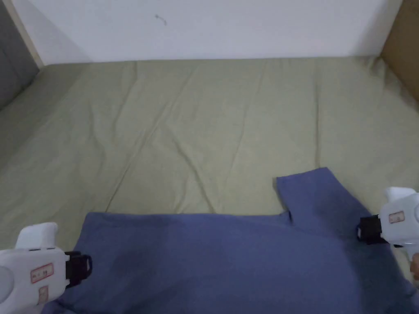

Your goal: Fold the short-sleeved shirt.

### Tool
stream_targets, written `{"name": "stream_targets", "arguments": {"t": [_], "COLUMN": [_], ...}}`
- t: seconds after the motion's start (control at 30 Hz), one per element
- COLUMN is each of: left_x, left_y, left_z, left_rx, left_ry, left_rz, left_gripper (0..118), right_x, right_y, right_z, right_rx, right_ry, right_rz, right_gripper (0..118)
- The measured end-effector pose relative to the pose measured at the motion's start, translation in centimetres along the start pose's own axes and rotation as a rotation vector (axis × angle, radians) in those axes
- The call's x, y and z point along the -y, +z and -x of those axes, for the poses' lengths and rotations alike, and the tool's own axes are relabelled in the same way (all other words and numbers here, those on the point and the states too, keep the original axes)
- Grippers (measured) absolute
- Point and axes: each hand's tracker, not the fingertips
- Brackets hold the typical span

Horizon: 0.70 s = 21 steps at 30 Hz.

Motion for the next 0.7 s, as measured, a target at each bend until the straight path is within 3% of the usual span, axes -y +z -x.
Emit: {"name": "stream_targets", "arguments": {"t": [0.03, 0.07, 0.1, 0.17, 0.27, 0.4, 0.57, 0.67, 0.7], "left_x": [-0.5, -1.2, -2.1, -3.8, -7.1, -9.9, -9.6, -8.9, -9.2], "left_y": [-0.1, -0.1, -0.2, -0.7, -3.0, -7.6, -12.2, -12.3, -11.9], "left_z": [0.3, 0.6, 1.0, 1.5, 2.1, 2.0, 0.4, -1.4, -1.5], "left_rx": [-0.002, -0.009, -0.017, -0.010, -0.068, -0.011, -0.014, -0.145, -0.129], "left_ry": [0.009, 0.026, 0.036, 0.030, 0.071, 0.143, 0.124, -0.043, -0.016], "left_rz": [0.001, 0.000, -0.009, -0.030, -0.041, 0.018, 0.119, 0.100, 0.091], "left_gripper": [25, 52, 81, 101, 103, 103, 98, 82, 65], "right_x": [-0.1, -0.3, -0.4, -0.3, -0.1, -0.3, -0.4, -0.4, -0.5], "right_y": [0.4, 0.6, 0.5, 0.3, 0.4, 0.1, -0.1, 0.1, 0.2], "right_z": [0.3, 0.4, 0.7, 1.2, 1.0, 0.5, 1.0, 1.0, 0.9], "right_rx": [-0.036, -0.073, -0.052, -0.029, -0.028, -0.050, -0.037, -0.037, -0.039], "right_ry": [0.004, -0.027, -0.024, 0.011, 0.015, -0.020, 0.003, 0.009, 0.007], "right_rz": [-0.009, -0.013, -0.009, 0.003, -0.001, 0.009, 0.012, 0.014, 0.015], "right_gripper": [25, 6, 5, 5, 5, 5, 5, 5, 5]}}
